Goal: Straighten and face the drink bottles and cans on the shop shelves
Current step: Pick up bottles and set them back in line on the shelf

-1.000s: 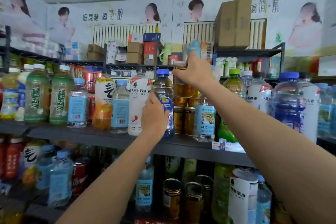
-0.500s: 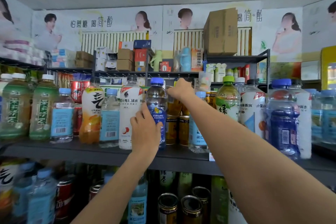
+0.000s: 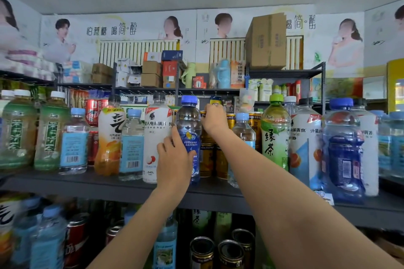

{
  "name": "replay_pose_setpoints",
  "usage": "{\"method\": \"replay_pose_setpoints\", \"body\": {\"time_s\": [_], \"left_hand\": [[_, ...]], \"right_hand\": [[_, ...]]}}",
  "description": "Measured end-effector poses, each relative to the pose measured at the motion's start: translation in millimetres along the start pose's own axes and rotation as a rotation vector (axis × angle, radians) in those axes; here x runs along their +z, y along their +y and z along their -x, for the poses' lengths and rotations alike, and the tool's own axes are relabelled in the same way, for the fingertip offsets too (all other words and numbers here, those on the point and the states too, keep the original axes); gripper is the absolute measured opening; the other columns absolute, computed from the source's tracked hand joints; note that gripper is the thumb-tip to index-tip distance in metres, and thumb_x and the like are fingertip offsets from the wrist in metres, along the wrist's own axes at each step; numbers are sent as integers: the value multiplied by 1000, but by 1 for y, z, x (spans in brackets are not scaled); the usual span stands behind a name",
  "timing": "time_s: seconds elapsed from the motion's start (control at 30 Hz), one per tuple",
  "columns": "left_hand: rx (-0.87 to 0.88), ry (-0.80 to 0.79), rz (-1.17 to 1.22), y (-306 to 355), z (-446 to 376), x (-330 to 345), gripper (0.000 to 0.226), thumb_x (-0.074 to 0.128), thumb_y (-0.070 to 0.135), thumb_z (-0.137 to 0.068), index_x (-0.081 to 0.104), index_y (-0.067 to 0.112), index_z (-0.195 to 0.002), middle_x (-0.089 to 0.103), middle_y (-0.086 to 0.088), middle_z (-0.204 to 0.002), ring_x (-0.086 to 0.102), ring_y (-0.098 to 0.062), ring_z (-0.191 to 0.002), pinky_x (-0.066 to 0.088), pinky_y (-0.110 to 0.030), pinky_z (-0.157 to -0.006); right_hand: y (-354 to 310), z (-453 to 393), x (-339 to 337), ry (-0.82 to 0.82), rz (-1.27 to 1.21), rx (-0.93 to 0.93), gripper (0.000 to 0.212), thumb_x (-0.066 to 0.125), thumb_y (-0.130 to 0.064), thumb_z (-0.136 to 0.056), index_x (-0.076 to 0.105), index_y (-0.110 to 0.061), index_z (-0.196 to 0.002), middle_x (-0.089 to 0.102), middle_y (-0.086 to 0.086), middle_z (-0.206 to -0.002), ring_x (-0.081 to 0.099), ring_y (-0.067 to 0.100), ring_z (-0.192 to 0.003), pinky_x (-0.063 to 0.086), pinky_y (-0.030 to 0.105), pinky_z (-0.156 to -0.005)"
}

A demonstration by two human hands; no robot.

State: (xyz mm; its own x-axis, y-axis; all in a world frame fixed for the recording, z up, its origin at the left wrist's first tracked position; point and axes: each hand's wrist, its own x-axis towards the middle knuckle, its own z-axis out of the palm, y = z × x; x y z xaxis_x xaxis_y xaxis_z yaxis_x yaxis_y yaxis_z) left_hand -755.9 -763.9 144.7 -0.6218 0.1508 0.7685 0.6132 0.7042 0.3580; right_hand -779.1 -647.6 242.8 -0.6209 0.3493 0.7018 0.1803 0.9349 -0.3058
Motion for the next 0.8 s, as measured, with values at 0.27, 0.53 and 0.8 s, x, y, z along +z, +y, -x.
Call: {"method": "replay_pose_setpoints", "body": {"time_s": [0.27,0.53,0.8], "left_hand": [[5,6,47,2,2,0,77,47,33,-95,-2,5,-147,33,-15,-139,35,-28,-123,33,-33,-99],[-58,46,518,-9,-2,3,69,70,13,-79,32,6,-136,48,-14,-126,48,-28,-116,45,-46,-95],[-68,33,534,-5,2,2,78,71,14,-76,27,2,-140,47,-19,-129,42,-36,-120,38,-50,-100]], "right_hand": [[2,33,-12,42,140,-191,42,49,-11,-94,36,-4,-133,33,17,-140,32,32,-128,23,35,-106],[-27,77,-10,-122,-528,23,68,72,-34,-79,33,-4,-126,53,10,-117,54,22,-103,45,29,-79],[-36,92,-9,26,-549,131,80,81,-28,-70,33,-4,-129,37,16,-130,41,31,-120,39,39,-103]]}}
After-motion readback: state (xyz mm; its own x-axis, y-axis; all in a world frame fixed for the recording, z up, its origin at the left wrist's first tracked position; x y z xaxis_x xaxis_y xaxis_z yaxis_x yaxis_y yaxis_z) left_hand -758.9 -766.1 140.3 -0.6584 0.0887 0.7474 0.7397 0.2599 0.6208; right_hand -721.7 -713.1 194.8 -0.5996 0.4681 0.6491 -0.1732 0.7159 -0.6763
